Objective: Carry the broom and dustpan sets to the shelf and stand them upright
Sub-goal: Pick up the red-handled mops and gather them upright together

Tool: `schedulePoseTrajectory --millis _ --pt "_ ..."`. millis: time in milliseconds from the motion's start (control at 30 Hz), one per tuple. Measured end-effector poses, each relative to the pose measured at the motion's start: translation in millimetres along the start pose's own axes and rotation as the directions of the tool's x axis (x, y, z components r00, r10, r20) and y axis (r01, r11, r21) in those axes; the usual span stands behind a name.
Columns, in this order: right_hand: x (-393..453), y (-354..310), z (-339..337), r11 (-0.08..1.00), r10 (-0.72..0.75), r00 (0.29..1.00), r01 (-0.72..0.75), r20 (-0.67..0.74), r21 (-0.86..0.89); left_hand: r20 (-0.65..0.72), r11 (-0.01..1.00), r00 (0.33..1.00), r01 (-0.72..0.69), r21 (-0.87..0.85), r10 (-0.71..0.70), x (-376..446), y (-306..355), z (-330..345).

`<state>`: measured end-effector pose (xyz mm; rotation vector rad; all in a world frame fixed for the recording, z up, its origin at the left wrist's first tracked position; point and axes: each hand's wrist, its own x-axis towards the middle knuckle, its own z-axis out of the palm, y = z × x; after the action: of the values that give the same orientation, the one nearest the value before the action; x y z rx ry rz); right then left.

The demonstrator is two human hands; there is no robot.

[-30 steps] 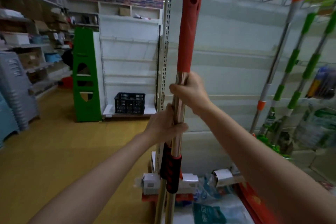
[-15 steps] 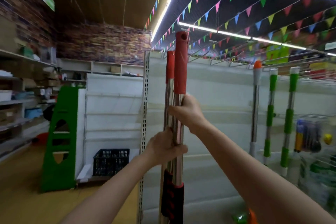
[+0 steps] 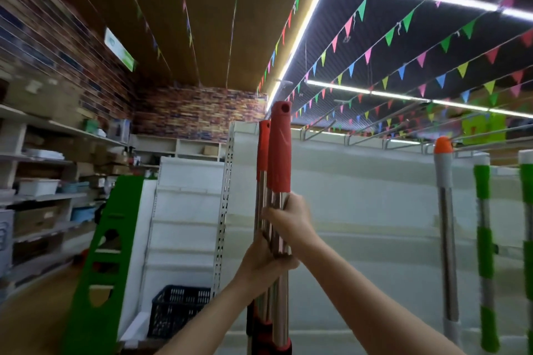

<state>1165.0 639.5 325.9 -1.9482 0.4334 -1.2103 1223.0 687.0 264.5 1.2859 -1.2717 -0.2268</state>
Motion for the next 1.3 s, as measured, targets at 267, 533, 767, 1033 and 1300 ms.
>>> schedulePoseTrajectory --millis 267,533,767,1033,1300 --pt "27 12 4 0.994 -0.089 0.995 0.092 -0.053 0.054 0.084 0.993 0.995 -0.036 -0.115 0.046 29 -13 -16" --pt "25 23 -1 0.994 -0.079 0.991 0.087 -0.108 0.070 0.055 0.980 0.998 -0.022 -0.197 0.033 42 -21 -9" --pt "21 14 -7 0.984 -0.109 0.985 0.126 -0.133 0.123 0.076 0.979 0.991 -0.094 -0.180 0.110 41 -18 -13" --pt "25 -5 0 0.986 -0.098 0.984 0.117 -0.151 0.116 0.130 0.979 0.974 -0.169 -0.118 0.184 36 2 -30" --pt "13 0 5 0.991 -0.050 0.984 0.071 -0.168 0.116 0.134 0.982 0.978 -0.147 -0.115 0.162 20 -2 -28"
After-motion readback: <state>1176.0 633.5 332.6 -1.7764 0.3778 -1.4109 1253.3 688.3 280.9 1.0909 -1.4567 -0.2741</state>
